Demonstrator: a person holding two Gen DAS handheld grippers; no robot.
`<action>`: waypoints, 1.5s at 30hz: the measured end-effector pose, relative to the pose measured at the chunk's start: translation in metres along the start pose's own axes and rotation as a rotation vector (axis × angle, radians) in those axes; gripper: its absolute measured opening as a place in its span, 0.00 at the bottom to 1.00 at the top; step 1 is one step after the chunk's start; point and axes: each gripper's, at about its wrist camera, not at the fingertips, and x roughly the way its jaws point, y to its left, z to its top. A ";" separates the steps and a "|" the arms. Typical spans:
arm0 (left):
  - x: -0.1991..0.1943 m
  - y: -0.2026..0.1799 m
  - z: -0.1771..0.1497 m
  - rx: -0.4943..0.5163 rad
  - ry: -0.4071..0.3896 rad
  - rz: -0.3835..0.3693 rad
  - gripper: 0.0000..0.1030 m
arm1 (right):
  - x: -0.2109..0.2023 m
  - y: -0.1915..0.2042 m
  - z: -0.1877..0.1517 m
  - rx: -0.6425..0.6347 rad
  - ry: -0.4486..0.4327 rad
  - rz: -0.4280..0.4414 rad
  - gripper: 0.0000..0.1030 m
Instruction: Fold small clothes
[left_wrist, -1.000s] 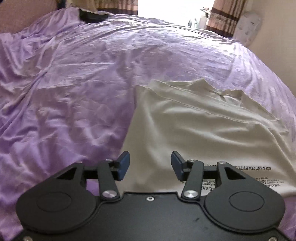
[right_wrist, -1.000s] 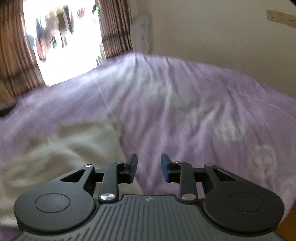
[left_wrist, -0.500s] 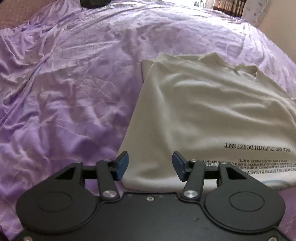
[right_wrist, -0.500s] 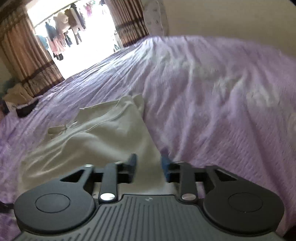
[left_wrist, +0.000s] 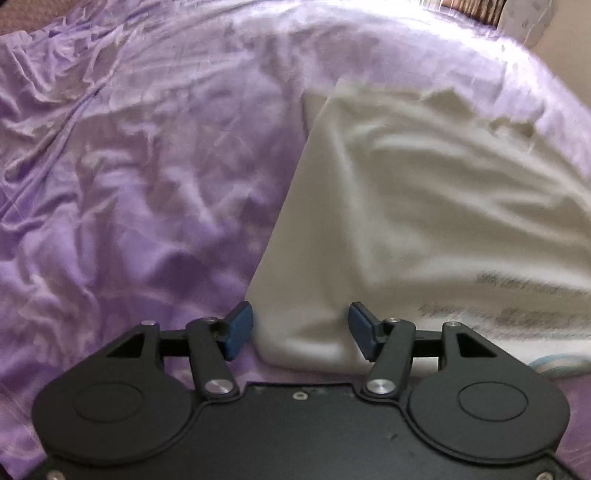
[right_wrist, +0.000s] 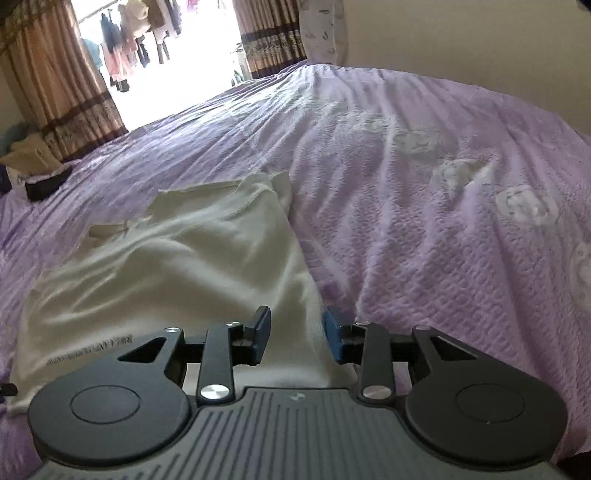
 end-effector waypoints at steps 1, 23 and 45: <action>0.002 0.002 -0.004 0.000 -0.001 -0.009 0.61 | 0.009 -0.002 -0.004 0.002 0.038 -0.006 0.39; 0.012 -0.017 0.016 0.074 -0.079 0.037 0.62 | -0.025 -0.018 -0.005 0.197 0.001 0.054 0.52; -0.020 0.025 0.002 0.048 -0.039 -0.067 0.62 | -0.026 -0.015 -0.008 0.529 -0.123 0.190 0.04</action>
